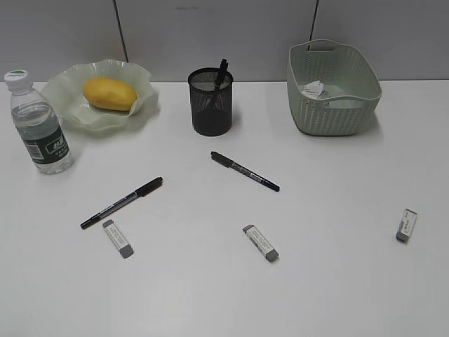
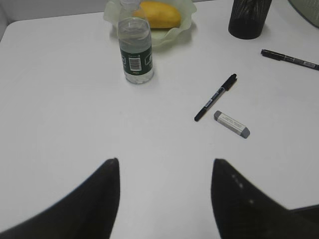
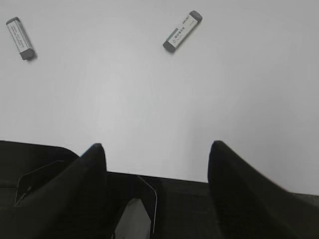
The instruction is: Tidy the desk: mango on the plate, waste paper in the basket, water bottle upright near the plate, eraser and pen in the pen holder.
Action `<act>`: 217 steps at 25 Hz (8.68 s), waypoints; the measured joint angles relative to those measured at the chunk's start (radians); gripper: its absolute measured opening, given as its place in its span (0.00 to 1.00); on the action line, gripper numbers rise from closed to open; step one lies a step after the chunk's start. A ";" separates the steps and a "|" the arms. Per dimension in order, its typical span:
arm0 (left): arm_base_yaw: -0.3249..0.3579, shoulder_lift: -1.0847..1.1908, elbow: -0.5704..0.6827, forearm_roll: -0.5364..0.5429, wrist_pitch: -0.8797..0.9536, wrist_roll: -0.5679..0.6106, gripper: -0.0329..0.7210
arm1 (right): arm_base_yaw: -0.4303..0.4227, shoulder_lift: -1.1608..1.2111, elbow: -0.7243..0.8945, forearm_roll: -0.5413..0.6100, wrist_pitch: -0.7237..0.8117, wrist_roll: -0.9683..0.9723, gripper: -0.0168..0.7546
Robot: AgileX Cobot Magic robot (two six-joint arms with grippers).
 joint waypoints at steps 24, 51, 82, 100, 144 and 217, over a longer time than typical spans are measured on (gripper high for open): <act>-0.011 0.715 -0.168 -0.223 -0.297 0.296 0.63 | -0.001 -0.483 0.125 -0.043 -0.016 0.009 0.65; -0.274 1.893 -0.905 -0.093 -0.116 0.384 0.64 | -0.001 -0.483 0.125 -0.046 -0.016 0.010 0.64; -0.279 2.216 -1.117 -0.011 -0.041 0.373 0.39 | -0.001 -0.483 0.125 -0.047 -0.017 0.010 0.64; -0.280 2.114 -1.297 -0.022 0.004 0.364 0.22 | -0.001 -0.483 0.125 -0.047 -0.019 0.010 0.64; -0.280 2.272 -1.525 -0.383 -0.573 0.352 0.53 | -0.001 -0.483 0.125 -0.047 -0.041 0.010 0.64; 0.059 -0.003 -0.001 -0.133 -0.030 0.079 0.54 | -0.001 -0.310 0.125 -0.024 -0.106 -0.073 0.64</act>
